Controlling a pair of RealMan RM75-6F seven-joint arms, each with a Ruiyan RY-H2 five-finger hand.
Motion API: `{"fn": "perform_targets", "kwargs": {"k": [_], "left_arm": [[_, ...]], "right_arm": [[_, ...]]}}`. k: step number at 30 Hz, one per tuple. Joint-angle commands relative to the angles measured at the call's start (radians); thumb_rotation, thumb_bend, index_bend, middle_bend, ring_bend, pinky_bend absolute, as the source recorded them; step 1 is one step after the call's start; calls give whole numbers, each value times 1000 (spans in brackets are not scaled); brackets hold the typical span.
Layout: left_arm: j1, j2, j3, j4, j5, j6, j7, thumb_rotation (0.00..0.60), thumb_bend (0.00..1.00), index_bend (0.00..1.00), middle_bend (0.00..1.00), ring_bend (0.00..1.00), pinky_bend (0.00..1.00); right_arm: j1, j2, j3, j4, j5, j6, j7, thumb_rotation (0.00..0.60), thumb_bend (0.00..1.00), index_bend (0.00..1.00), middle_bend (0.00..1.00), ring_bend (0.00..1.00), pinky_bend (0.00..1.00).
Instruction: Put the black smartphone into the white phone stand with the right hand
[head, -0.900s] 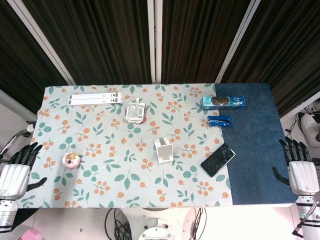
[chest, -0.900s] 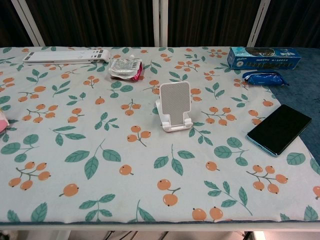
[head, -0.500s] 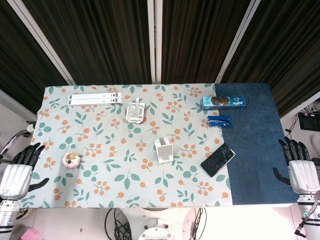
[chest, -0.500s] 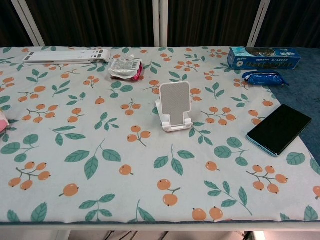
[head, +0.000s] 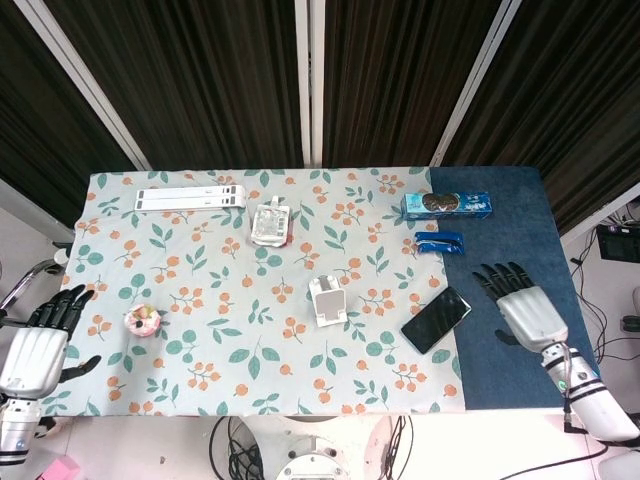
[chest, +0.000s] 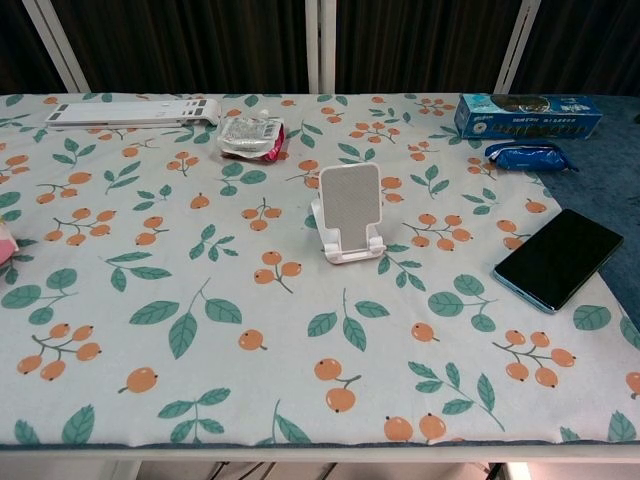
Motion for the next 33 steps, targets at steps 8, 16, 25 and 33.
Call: {"fn": "perform_targets", "kwargs": {"k": [8, 16, 25, 33], "left_arm": [[7, -1, 4, 7, -5, 3, -8, 600, 0, 100, 77, 91, 212], [10, -4, 7, 16, -13, 0, -16, 600, 0, 101, 77, 92, 212], [8, -11, 6, 29, -17, -7, -25, 600, 0, 101, 77, 91, 211], [10, -12, 7, 36, -19, -5, -28, 599, 0, 101, 77, 91, 212]], "right_arm": [[178, -105, 23, -12, 109, -229, -197, 600, 0, 0, 0, 0, 0], [211, -145, 10, 35, 166, -262, -230, 600, 0, 0, 0, 0, 0], [224, -176, -20, 92, 192, -275, -237, 600, 0, 0, 0, 0, 0], [238, -209, -34, 139, 174, -272, -202, 600, 0, 4, 0, 0, 0]]}}
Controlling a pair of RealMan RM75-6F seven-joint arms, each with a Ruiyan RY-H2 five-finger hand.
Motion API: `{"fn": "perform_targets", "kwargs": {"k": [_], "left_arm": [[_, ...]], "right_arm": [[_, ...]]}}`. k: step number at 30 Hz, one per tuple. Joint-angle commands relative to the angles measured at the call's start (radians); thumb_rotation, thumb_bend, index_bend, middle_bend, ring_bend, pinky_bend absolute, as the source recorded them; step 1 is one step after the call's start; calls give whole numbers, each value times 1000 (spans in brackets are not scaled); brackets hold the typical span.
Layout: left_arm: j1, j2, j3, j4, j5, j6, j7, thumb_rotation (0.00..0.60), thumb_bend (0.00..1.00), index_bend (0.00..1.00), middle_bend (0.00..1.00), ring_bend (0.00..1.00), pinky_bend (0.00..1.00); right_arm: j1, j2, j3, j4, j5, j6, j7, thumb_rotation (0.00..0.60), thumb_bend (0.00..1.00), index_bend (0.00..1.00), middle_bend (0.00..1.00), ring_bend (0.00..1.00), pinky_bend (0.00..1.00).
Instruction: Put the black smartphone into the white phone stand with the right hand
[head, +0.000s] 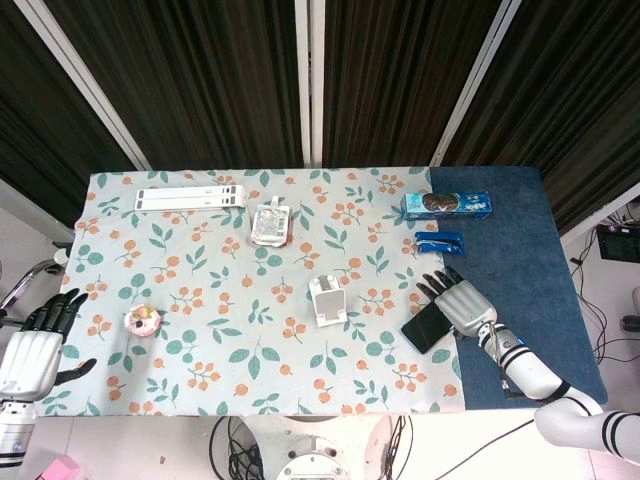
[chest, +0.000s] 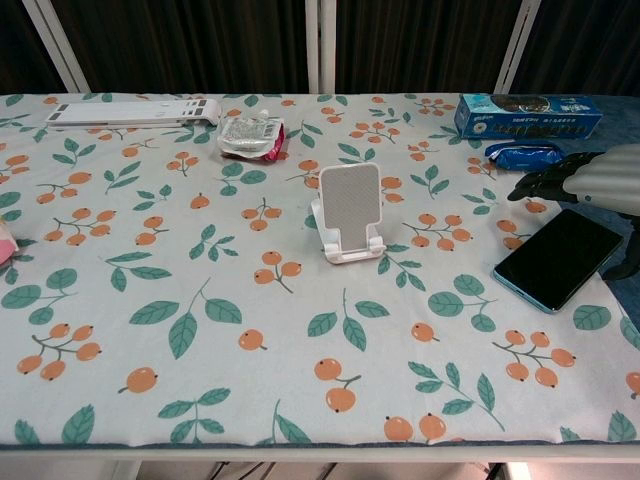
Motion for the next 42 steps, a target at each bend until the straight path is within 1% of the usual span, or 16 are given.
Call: {"fn": "perform_targets", "kwargs": {"k": [1, 10, 18, 27, 31, 35, 38, 39, 42], "left_arm": [[1, 1, 0, 1, -1, 1, 0, 599, 0, 101, 77, 91, 212], [2, 4, 0, -2, -1, 3, 0, 599, 0, 101, 77, 91, 212], [3, 3, 1, -1, -3, 0, -1, 600, 0, 101, 77, 91, 212], [2, 4, 0, -1, -2, 2, -2, 600, 0, 101, 77, 92, 211], [4, 4, 0, -1, -3, 3, -2, 599, 0, 102, 77, 91, 212], [5, 5, 0, -1, -3, 4, -3, 599, 0, 102, 77, 92, 212], [5, 6, 0, -2, -3, 5, -4, 600, 0, 102, 77, 91, 211], [6, 6, 0, -2, -2, 6, -4, 600, 0, 102, 77, 91, 212], [8, 6, 1, -1, -2, 8, -5, 599, 0, 102, 77, 91, 212]], "right_arm": [[5, -8, -5, 12, -6, 1, 8, 600, 0, 12, 0, 0, 0], [18, -7, -17, 29, -14, -5, 36, 600, 8, 110, 0, 0, 0], [23, -9, -28, 33, -11, -6, 40, 600, 19, 240, 0, 0, 0], [26, -6, -37, 27, -23, 0, 66, 600, 26, 267, 0, 0, 0], [23, -3, -40, 26, -37, 14, 83, 600, 26, 362, 0, 0, 0], [18, -3, -42, 30, -36, 26, 85, 600, 37, 522, 0, 0, 0], [12, -5, -42, 30, -34, 40, 79, 600, 53, 606, 3, 0, 0], [9, -5, -43, 28, -36, 48, 79, 600, 62, 649, 22, 0, 0], [1, -1, -44, 22, -52, 69, 101, 600, 80, 728, 111, 0, 0]]}}
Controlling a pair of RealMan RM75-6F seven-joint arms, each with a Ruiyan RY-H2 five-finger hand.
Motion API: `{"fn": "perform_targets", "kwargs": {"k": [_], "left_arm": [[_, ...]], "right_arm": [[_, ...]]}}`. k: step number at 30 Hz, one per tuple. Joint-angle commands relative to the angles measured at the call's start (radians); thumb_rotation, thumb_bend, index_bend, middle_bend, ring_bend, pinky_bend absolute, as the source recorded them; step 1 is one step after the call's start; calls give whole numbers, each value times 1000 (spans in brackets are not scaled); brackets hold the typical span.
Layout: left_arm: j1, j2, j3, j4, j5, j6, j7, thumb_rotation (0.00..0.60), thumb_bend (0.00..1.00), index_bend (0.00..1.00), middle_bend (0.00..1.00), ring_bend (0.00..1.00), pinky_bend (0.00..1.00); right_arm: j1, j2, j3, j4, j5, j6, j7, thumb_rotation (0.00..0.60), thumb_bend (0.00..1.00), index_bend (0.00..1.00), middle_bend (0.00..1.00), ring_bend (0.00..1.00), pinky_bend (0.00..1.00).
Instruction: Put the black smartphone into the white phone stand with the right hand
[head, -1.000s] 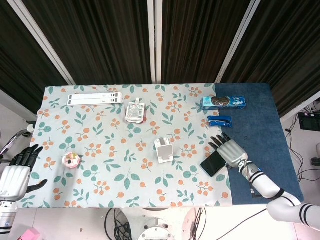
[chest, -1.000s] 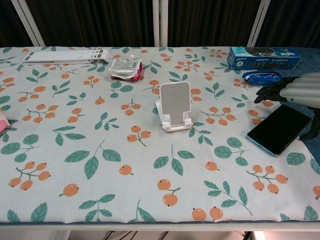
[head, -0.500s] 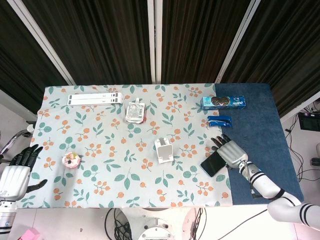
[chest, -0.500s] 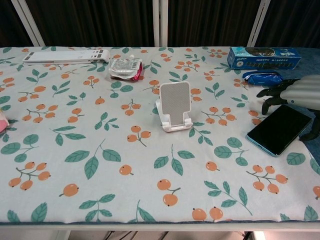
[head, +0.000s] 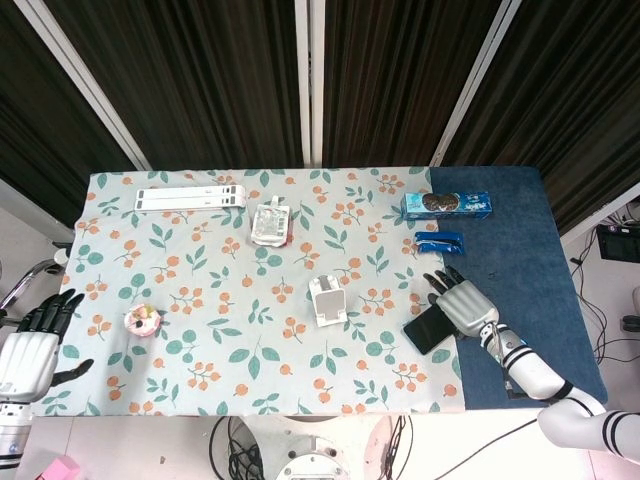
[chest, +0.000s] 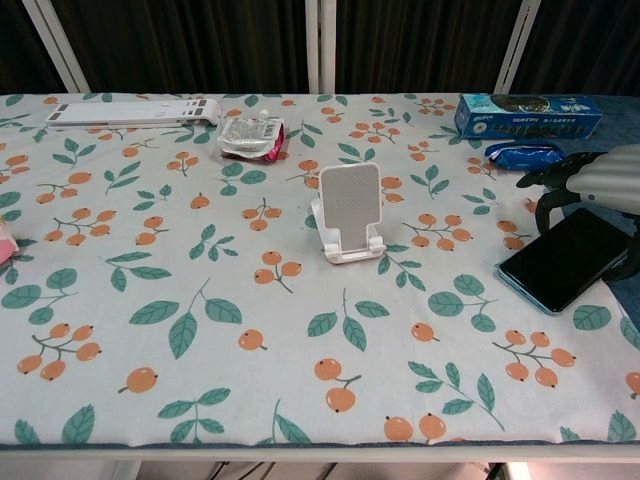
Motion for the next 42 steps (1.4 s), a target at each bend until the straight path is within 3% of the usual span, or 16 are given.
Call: {"fn": "perform_targets", "kwargs": {"k": [1, 5, 12, 17, 23, 27, 31, 36, 42], "left_arm": [[1, 0, 0, 1, -1, 1, -1, 599, 0, 102, 77, 91, 211], [3, -1, 1, 2, -1, 3, -3, 600, 0, 102, 77, 91, 212], [5, -4, 1, 6, -1, 4, -6, 600, 0, 102, 77, 91, 212], [6, -3, 0, 8, -3, 6, -10, 600, 0, 102, 77, 91, 212], [9, -4, 1, 11, -2, 9, -14, 600, 0, 102, 77, 91, 212], [11, -1, 0, 9, -1, 14, -13, 600, 0, 101, 77, 92, 212], [15, 1, -1, 5, -1, 20, -13, 600, 0, 101, 77, 91, 212], [16, -3, -3, 9, -2, 22, -17, 600, 0, 102, 77, 91, 212], [14, -3, -5, 17, -4, 20, -35, 600, 0, 102, 77, 91, 212]], "right_arm": [[-9, 4, -1, -5, -20, 23, 28, 600, 84, 743, 131, 0, 0], [-20, 9, -3, 1, -52, 57, 84, 600, 129, 789, 225, 60, 16], [-33, 7, -6, 21, -84, 93, 129, 600, 144, 787, 325, 330, 242], [-48, 2, 0, 38, -122, 156, 180, 600, 158, 787, 440, 463, 265], [-55, 24, 8, 36, -164, 213, 247, 600, 174, 788, 512, 511, 282], [-52, 55, 44, 5, -189, 282, 248, 600, 174, 787, 524, 514, 283], [-30, 97, 96, -54, -213, 335, 166, 600, 164, 772, 530, 523, 283], [27, 134, 151, -133, -265, 347, -67, 600, 158, 760, 531, 523, 283], [142, 121, 166, -72, -440, 313, -274, 600, 156, 744, 532, 523, 254]]}}
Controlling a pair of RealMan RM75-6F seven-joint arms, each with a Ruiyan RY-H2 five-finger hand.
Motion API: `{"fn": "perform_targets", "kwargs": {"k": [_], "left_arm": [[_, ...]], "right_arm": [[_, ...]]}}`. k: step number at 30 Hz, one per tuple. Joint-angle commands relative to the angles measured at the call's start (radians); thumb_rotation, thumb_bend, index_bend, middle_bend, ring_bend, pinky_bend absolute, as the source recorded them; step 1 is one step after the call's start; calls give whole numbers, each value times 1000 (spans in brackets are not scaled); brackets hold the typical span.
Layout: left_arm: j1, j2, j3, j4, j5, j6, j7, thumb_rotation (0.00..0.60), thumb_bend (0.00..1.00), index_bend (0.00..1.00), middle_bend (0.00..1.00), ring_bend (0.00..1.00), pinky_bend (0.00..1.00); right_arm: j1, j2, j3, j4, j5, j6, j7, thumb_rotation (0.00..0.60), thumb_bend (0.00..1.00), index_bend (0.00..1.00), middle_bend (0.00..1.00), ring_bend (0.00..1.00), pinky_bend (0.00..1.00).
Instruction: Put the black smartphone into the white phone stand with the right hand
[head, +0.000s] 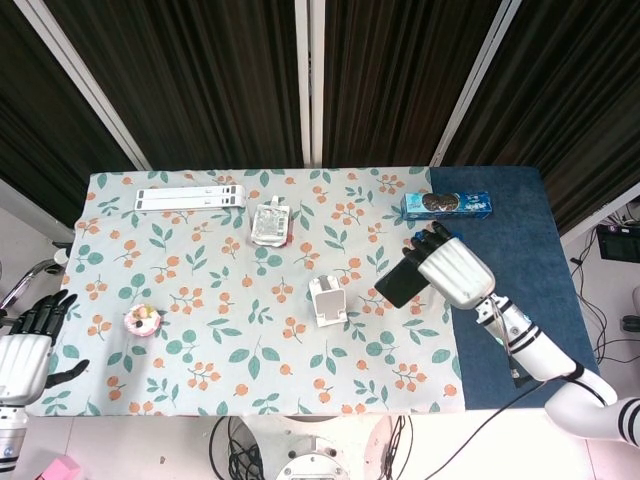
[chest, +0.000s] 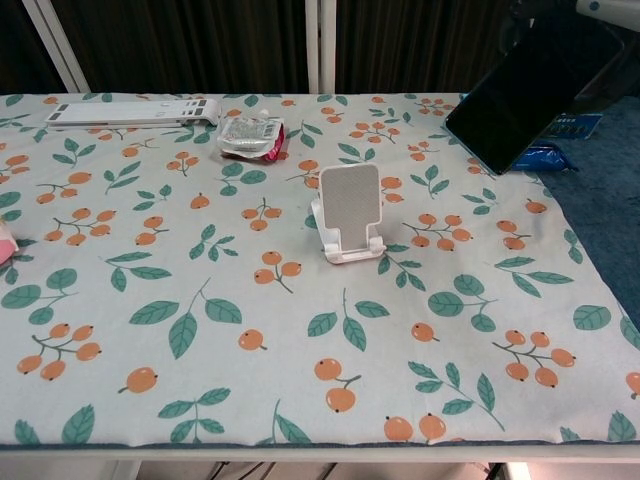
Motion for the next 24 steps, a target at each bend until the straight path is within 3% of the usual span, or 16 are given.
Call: {"fn": "perform_targets", "kwargs": {"k": [1, 6, 12, 18, 24], "left_arm": [[1, 0, 0, 5, -1, 0, -8, 600, 0, 102, 77, 91, 212], [6, -1, 0, 18, -10, -1, -29, 600, 0, 102, 77, 91, 212], [8, -3, -5, 32, -15, 5, -43, 600, 0, 103, 77, 91, 209], [10, -3, -6, 37, -16, 5, -52, 599, 0, 104, 77, 91, 209], [19, -2, -3, 45, -16, 13, -64, 600, 0, 104, 77, 91, 209]], "right_arm": [[114, 0, 21, 44, -168, -22, -137, 600, 156, 740, 532, 523, 249], [228, -17, -18, 165, -375, 6, -98, 600, 155, 727, 533, 523, 216], [329, -43, -62, 260, -511, 0, -65, 600, 155, 710, 518, 523, 154], [367, -65, -69, 230, -492, -112, -111, 600, 152, 679, 497, 512, 101], [340, -110, -35, 154, -406, -198, -254, 600, 151, 661, 502, 485, 119]]}}
